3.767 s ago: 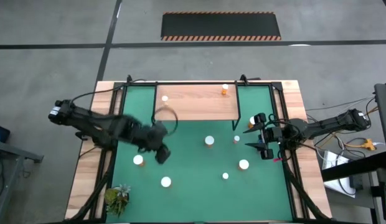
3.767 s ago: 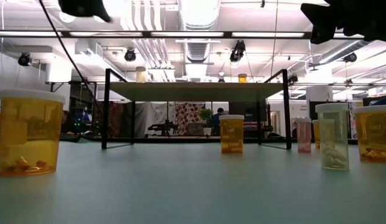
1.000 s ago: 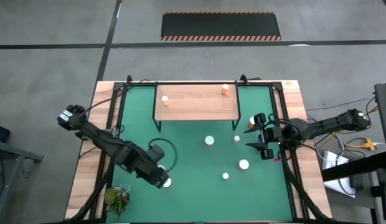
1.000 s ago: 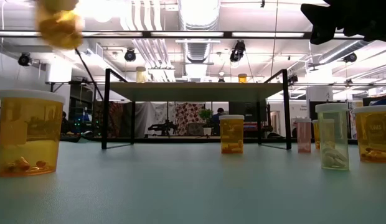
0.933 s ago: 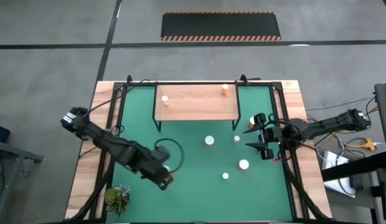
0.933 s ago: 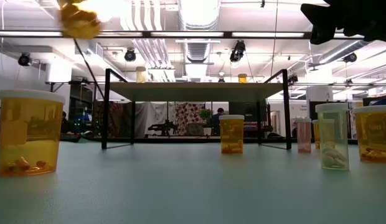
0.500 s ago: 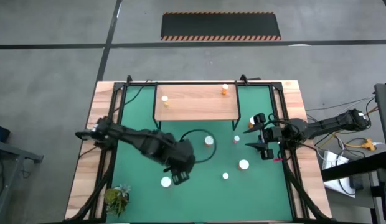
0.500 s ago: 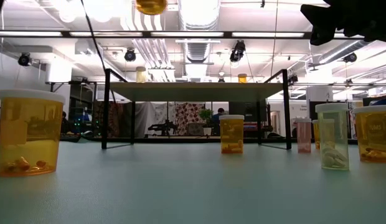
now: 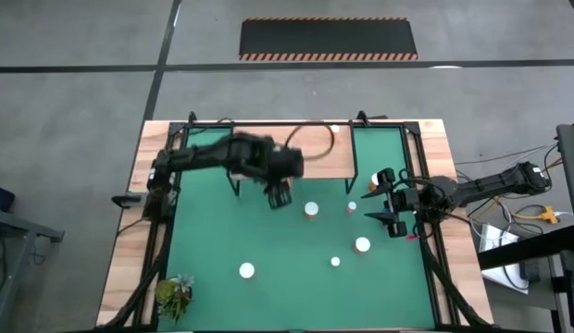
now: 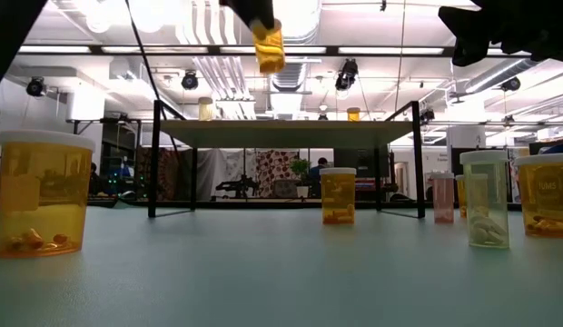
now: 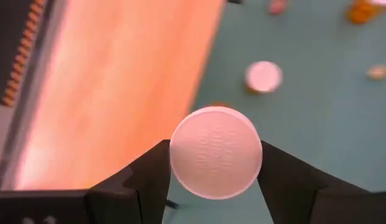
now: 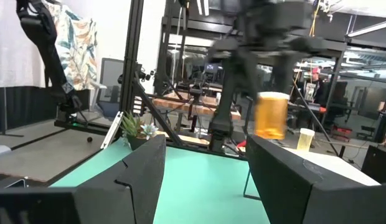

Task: Pick and place medicine bottles onto shelf by color
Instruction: Put the big orange pill bottle on the shelf

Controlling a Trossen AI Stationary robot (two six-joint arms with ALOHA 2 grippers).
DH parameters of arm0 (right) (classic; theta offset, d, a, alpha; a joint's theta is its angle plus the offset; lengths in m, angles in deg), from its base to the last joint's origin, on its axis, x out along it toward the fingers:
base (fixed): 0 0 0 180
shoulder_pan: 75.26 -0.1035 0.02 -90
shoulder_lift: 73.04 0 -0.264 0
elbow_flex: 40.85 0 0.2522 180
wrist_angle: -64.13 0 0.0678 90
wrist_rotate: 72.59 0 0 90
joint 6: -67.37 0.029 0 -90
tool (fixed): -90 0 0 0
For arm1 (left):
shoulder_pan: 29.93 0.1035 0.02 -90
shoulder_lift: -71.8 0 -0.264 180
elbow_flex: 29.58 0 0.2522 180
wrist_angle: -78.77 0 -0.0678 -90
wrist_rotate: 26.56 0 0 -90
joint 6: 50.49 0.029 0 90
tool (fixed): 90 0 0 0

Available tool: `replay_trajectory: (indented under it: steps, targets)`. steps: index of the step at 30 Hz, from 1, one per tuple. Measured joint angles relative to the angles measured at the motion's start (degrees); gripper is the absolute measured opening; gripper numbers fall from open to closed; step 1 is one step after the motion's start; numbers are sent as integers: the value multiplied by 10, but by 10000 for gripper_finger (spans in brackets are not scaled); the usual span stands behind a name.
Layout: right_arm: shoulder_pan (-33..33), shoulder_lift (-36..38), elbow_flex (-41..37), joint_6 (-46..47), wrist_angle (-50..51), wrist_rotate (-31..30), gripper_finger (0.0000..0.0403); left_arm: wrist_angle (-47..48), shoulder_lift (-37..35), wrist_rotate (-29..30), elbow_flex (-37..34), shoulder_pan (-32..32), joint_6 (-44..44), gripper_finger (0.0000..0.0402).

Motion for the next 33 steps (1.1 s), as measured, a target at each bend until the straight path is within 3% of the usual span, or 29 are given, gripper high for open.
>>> replay_trajectory:
  steps: [9,18,33]
  targets:
    - [0,0,0,0,0,0,215,-9,2,27,-11,117,71,193]
    - [0,0,0,-3,8,-1,215,-28,7,5,-62,210,106,193]
    - [0,0,0,-5,9,-1,215,-87,8,-21,-107,258,114,193]
